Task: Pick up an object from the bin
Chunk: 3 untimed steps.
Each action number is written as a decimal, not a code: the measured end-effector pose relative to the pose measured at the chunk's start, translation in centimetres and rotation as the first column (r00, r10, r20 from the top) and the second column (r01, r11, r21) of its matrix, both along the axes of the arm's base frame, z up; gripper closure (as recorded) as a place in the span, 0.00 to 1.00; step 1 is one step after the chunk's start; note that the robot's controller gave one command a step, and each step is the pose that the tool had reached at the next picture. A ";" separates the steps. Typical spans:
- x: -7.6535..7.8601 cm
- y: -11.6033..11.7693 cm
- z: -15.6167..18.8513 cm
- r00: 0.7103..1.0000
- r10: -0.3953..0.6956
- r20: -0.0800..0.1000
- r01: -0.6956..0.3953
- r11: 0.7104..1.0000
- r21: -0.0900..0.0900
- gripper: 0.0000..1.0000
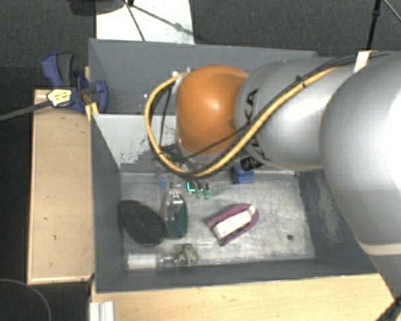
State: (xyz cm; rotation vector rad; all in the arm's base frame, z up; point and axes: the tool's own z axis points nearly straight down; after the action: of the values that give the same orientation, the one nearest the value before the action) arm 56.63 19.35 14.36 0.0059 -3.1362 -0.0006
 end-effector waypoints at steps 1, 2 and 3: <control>-4.1 4.5 -7.2 0.990 -0.138 0.000 0.138 0.990 -0.018 0.00; -1.5 3.2 -4.2 0.938 -0.347 0.010 0.347 0.938 0.003 0.00; 2.7 3.4 -2.7 0.819 -0.574 0.007 0.574 0.819 0.002 0.00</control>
Offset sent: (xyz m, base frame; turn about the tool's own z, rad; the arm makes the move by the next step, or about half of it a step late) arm -0.0421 0.0518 -0.0736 0.1402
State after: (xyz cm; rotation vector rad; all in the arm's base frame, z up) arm 59.29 22.75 11.63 -0.9410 -2.9997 -0.0032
